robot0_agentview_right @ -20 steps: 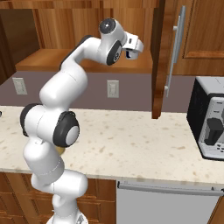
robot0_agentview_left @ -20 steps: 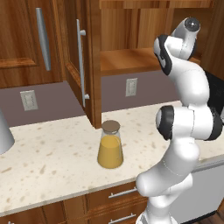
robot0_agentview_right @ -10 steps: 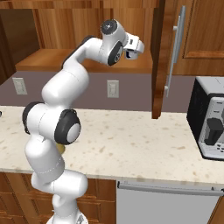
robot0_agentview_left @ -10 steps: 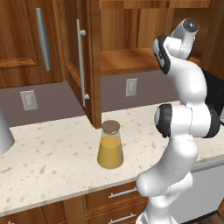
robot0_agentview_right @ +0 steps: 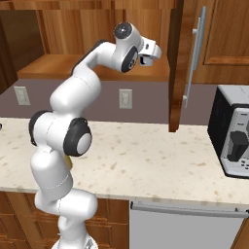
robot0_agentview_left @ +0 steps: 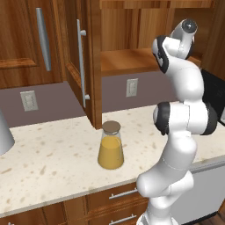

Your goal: There is a tray on the dining counter. Grab the cup, mug, and pitcher and place them on the tray. The pitcher may be placed next to the tray if it cannot fit the tray.

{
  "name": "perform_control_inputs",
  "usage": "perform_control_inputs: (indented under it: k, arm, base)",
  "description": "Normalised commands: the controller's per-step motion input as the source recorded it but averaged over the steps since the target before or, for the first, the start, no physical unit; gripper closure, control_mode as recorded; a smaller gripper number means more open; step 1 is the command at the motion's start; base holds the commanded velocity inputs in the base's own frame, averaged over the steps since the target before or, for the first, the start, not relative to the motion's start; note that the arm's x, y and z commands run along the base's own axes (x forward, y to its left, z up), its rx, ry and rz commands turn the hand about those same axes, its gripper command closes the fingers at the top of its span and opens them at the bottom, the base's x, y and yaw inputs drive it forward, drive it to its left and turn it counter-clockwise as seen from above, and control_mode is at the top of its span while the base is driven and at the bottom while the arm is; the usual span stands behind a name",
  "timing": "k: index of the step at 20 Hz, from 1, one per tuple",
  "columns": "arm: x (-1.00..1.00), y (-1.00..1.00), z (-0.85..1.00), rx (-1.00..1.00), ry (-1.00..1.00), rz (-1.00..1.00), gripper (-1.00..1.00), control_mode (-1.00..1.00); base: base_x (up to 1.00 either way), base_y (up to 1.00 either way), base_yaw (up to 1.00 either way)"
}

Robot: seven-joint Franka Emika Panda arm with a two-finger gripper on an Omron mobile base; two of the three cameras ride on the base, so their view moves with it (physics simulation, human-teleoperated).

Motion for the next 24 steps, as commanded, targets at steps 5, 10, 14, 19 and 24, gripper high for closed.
perform_control_inputs:
  k: [5,10,14,19,24]
  arm:
    - [0.0,-0.04,0.0,0.0,0.0,0.0,-1.0,-1.0]
    - [0.0,0.0,0.01,0.0,0.02,0.0,-1.0,-1.0]
    - [0.0,0.0,0.0,0.0,0.0,0.0,-1.0,-1.0]
    - [0.0,0.0,0.0,0.0,0.0,0.0,1.0,-1.0]
    - [0.0,0.0,0.0,0.0,0.0,0.0,1.0,-1.0]
  base:
    - [0.0,0.0,0.0]
    - [0.0,0.0,0.0]
    - [0.0,0.0,0.0]
    - [0.0,0.0,0.0]
    - [0.0,0.0,0.0]
